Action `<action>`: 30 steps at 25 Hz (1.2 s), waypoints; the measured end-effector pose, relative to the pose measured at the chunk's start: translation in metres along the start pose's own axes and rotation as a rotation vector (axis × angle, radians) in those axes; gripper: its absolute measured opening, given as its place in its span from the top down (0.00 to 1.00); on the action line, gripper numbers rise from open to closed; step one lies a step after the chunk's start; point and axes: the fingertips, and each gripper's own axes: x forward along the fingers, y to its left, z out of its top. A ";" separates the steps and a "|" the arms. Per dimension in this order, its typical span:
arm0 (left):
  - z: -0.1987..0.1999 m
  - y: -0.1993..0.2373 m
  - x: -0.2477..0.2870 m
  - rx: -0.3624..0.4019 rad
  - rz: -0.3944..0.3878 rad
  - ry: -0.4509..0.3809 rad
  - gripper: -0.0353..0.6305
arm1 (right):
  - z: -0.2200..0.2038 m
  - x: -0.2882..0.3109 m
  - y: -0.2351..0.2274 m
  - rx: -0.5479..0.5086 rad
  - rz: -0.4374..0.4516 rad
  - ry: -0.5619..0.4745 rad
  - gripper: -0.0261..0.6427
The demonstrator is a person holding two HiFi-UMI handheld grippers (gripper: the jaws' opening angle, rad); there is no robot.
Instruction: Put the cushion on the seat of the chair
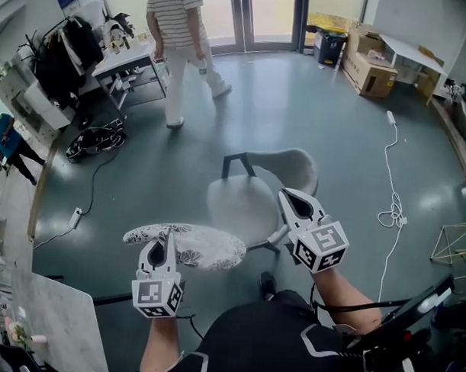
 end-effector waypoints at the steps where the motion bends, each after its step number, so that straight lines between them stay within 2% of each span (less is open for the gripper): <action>1: -0.001 -0.001 0.008 0.006 0.004 0.009 0.91 | -0.001 0.004 -0.006 -0.001 0.007 0.002 0.94; 6: -0.014 -0.004 0.047 0.045 0.017 0.081 0.91 | -0.012 0.017 -0.036 0.029 0.035 0.015 0.94; 10: -0.022 0.005 0.075 0.010 0.046 0.115 0.91 | -0.019 0.034 -0.059 0.032 0.054 0.038 0.94; 12: -0.027 0.007 0.089 0.022 0.045 0.134 0.91 | -0.025 0.044 -0.067 0.035 0.054 0.056 0.94; 18: -0.060 0.030 0.129 0.054 0.001 0.209 0.91 | -0.043 0.071 -0.078 0.039 0.014 0.099 0.94; 23: -0.089 0.040 0.162 0.117 -0.084 0.274 0.91 | -0.063 0.087 -0.085 0.064 -0.052 0.135 0.94; 30: -0.134 0.051 0.200 0.144 -0.176 0.341 0.91 | -0.084 0.110 -0.089 0.063 -0.098 0.165 0.94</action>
